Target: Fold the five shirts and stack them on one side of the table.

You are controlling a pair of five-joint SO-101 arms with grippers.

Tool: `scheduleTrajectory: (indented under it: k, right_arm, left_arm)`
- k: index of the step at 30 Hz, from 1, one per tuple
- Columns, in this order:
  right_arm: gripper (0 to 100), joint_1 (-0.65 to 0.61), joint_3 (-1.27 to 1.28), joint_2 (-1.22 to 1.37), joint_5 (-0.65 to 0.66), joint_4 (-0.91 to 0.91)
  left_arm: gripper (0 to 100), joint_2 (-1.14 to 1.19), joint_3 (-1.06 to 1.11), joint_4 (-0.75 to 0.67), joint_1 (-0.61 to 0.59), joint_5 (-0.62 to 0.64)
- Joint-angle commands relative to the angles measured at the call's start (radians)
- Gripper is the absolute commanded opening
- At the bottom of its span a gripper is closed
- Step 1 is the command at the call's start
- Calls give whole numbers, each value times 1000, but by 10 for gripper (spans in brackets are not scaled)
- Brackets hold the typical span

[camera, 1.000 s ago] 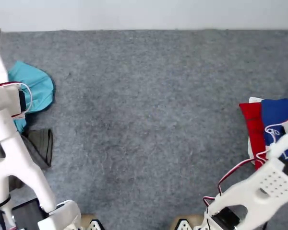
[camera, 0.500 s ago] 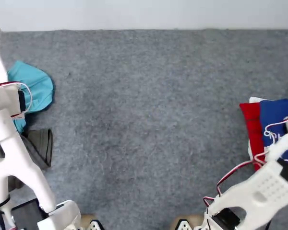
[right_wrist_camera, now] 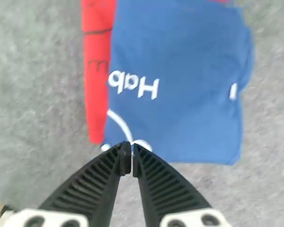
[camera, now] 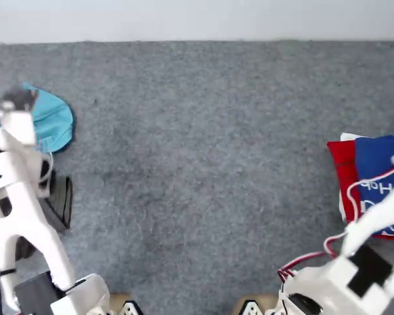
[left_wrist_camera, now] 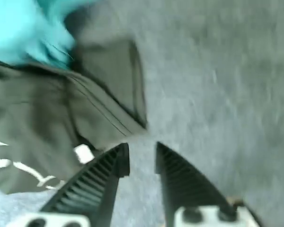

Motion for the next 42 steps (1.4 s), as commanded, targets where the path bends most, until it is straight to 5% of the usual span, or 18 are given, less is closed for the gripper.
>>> scheduleTrajectory:
  k: [1, 10, 21, 27, 35, 42]
  right_arm:
    - [11, -10, 163, -176, -8, 42]
    - [12, -131, 542, -440, -8, 41]
    - [12, -168, 583, -535, -8, 41]
    - [12, -163, 583, -536, -8, 41]
    - [11, -163, 583, -536, -8, 41]
    - [11, -166, 583, -536, -8, 41]
  left_arm:
    - [171, -28, 82, -35, -26, -51]
    - [221, 247, 91, -262, -29, -48]
    - [172, 640, -180, -301, -25, -44]
    - [45, 750, -268, -298, -25, -29]
    - [14, 701, -321, -238, 46, -25]
    - [13, 425, -331, -222, 245, 110]
